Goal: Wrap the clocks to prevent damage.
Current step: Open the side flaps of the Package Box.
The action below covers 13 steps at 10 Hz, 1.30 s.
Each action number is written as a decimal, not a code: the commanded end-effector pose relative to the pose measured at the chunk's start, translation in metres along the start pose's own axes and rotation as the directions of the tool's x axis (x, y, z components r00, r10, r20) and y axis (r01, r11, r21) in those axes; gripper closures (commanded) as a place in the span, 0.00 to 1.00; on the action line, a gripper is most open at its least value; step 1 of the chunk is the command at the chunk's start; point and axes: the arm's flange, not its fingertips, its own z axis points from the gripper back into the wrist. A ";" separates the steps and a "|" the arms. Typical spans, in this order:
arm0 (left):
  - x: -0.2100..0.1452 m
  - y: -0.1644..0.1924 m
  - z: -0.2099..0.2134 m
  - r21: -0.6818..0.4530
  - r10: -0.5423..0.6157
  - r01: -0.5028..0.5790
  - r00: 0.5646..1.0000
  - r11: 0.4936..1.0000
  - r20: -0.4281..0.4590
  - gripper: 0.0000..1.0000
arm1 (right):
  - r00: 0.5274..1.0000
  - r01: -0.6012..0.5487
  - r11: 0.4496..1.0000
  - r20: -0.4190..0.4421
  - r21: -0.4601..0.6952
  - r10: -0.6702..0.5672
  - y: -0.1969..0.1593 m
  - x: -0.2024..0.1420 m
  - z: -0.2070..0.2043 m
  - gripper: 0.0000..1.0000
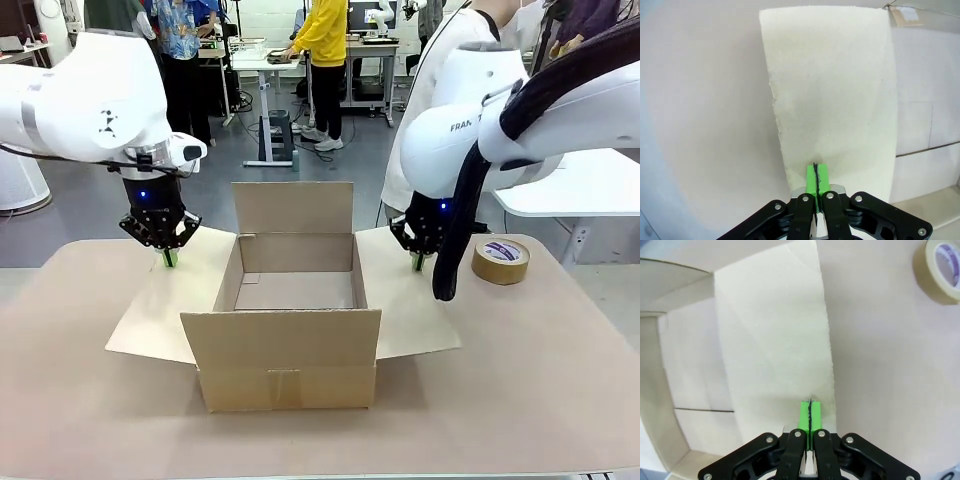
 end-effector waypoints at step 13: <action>0.006 0.009 -0.053 -0.015 0.016 -0.016 1.000 1.000 -0.016 1.00 | 0.997 0.008 1.000 -0.070 -0.029 -0.010 -0.016 0.016 -0.059 0.99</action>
